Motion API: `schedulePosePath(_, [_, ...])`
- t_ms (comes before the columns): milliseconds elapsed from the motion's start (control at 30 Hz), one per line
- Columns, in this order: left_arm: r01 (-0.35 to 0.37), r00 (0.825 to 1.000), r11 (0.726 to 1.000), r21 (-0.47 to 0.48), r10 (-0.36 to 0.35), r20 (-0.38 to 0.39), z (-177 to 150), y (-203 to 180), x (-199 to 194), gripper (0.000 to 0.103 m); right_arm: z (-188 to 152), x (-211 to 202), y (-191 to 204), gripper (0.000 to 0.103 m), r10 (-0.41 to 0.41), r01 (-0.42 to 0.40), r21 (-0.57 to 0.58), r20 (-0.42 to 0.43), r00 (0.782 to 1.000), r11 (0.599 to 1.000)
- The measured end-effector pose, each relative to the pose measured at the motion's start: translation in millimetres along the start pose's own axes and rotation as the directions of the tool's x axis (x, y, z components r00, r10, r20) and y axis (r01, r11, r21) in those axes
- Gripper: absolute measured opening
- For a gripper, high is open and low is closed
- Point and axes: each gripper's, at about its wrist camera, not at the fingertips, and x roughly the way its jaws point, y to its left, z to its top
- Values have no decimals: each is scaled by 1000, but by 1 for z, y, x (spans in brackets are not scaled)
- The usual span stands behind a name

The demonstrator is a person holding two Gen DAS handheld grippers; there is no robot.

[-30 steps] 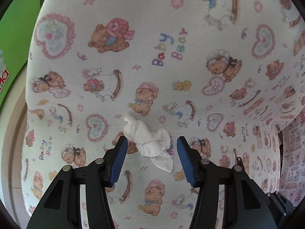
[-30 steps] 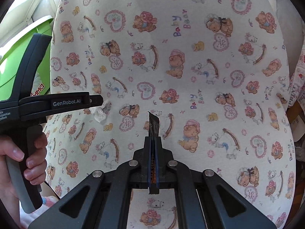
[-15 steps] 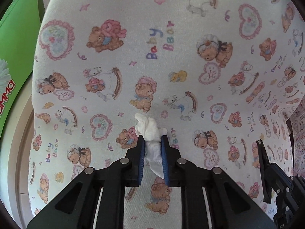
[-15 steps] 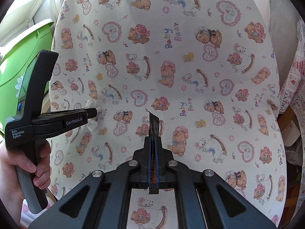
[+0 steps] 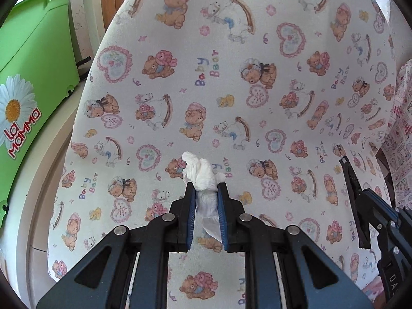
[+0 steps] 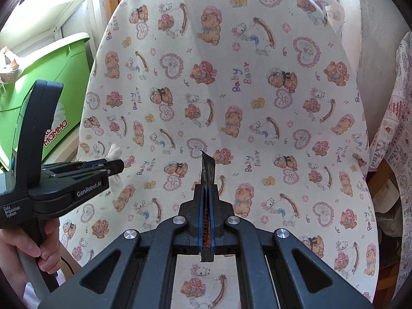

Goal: Collect trash
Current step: 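Carry the tissue and coffee packet in both tools down over the wastebasket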

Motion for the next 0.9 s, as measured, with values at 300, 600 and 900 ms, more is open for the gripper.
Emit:
schedulePosePath(300, [58, 995, 998, -19, -56, 82, -28, 4, -59, 15, -3, -21, 5, 4, 3, -3, 0, 25, 1000, 1000])
schedulePosePath(600, [60, 990, 998, -21, -57, 129, -39, 32, -91, 15, -8, -61, 14, 4, 33, -32, -18, 87, 996, 999])
schedulePosePath(900, [56, 994, 998, -9, -55, 96, -72, 43, -106, 16, -44, -88, 20, 4, 33, -34, 12, 25, 999, 999])
